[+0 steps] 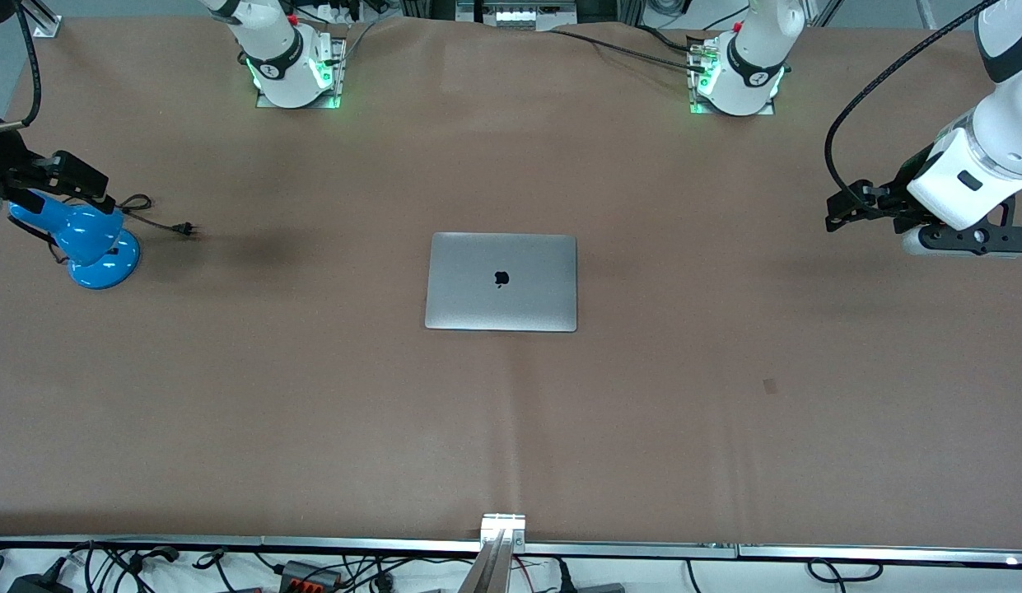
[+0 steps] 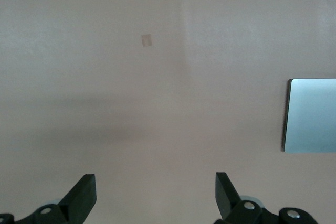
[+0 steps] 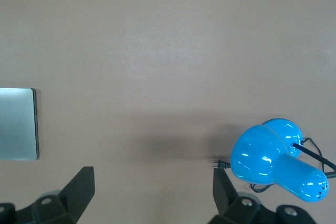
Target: Close laptop with both arms from behind
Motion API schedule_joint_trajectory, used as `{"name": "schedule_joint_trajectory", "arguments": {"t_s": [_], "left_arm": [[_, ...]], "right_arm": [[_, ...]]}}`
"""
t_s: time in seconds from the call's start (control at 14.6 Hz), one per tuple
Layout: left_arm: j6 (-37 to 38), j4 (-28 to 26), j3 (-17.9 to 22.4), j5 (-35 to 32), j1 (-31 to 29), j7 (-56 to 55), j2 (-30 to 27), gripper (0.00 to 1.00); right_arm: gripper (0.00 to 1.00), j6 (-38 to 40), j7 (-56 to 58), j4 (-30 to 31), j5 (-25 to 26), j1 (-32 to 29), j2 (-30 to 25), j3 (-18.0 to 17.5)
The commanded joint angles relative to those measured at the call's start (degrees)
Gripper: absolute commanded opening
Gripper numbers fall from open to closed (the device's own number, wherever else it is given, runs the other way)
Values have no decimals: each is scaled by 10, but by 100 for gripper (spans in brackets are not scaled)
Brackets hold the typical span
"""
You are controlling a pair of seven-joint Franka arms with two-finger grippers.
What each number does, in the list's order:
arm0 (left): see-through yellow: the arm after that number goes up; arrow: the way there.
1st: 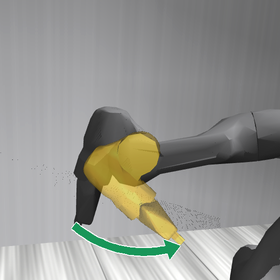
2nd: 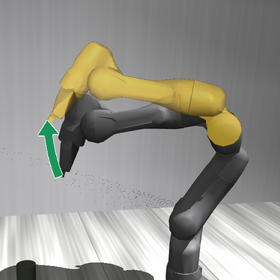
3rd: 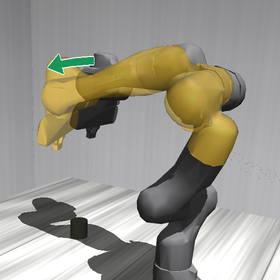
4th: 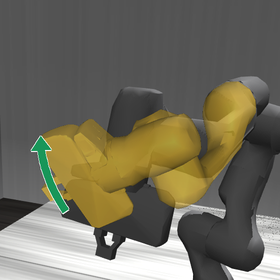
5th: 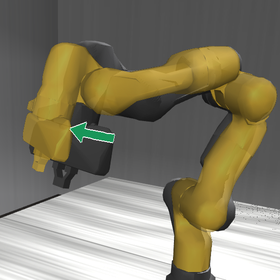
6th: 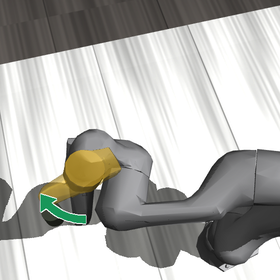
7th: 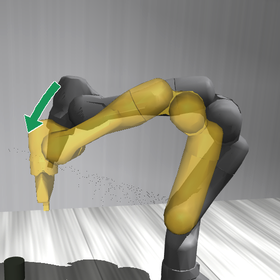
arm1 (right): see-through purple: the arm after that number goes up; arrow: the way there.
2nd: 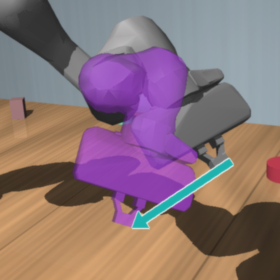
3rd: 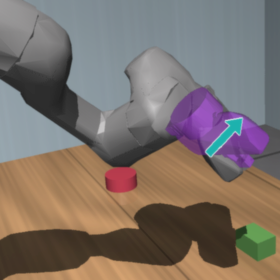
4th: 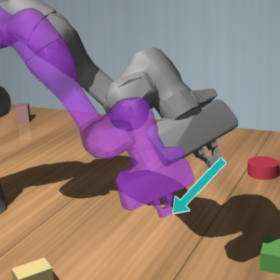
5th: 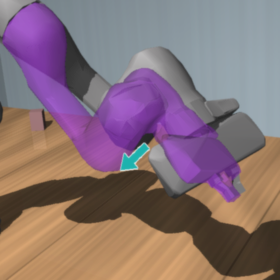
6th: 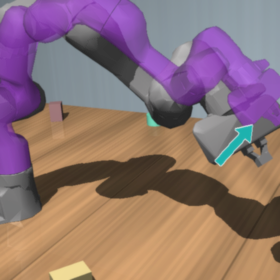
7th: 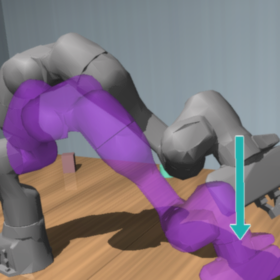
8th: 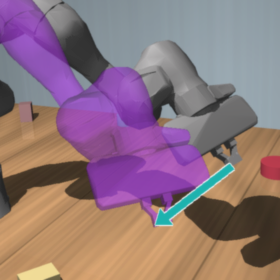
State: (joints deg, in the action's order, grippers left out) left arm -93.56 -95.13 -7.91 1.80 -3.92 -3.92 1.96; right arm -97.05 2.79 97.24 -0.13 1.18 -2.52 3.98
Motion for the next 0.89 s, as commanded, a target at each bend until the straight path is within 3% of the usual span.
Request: {"name": "schedule_joint_trajectory", "arguments": {"t_s": [0.0,0.82], "left_arm": [[-3,-7,7,12,4,5,-7,100],[-3,-7,7,12,4,5,-7,100]], "right_arm": [[100,-7,6,3,6,1,-3,-1],[100,-5,-1,1,2,-14,-2,-17]]}}
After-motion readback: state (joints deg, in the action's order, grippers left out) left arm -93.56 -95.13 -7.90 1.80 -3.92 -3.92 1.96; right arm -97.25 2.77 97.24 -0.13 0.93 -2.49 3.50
